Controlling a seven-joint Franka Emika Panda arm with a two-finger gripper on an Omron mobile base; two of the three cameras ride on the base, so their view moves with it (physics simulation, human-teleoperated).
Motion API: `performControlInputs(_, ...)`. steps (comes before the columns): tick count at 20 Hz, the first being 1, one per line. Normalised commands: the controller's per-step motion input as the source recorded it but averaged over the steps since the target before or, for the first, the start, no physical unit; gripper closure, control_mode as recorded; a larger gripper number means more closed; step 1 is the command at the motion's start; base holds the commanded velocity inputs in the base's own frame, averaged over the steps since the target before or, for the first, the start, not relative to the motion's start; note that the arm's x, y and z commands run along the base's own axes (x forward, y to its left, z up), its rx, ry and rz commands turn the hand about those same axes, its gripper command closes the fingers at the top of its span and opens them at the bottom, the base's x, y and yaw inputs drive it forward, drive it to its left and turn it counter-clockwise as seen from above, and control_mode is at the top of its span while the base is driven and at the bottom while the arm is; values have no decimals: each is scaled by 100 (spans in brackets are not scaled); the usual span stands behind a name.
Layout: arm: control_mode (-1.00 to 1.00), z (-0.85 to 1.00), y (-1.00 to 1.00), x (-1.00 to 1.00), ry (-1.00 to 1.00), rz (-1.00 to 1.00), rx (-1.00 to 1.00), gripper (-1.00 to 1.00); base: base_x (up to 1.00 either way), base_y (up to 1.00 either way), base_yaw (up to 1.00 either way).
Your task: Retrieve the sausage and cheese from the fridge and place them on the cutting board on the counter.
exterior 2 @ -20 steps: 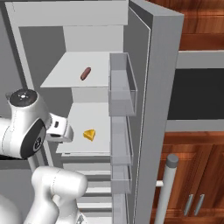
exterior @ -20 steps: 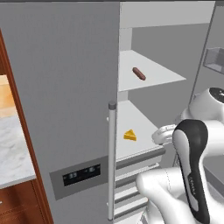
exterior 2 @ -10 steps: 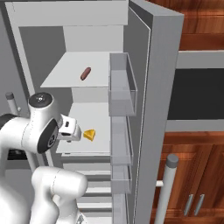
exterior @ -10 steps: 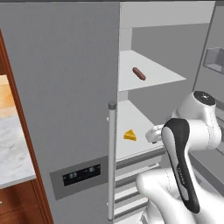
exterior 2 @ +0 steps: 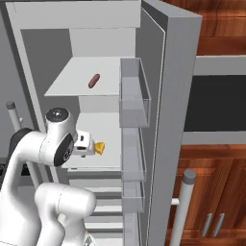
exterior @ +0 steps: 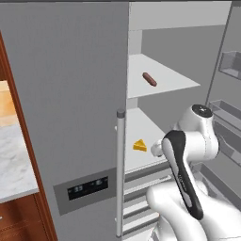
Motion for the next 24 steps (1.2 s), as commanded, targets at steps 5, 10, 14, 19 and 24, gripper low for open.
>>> performControlInputs(5,-100,-48,-8,43,-9,12,-5,-100,0,0,0)
performControlInputs(10,-100,-5,-1,52,0,11,0,-100,0,0,0)
performControlInputs(14,-100,-8,0,54,0,8,0,-100,0,0,0)
performControlInputs(19,-100,0,0,53,3,1,1,-100,0,0,0)
performControlInputs(24,-100,-6,0,51,6,0,0,-100,0,0,0)
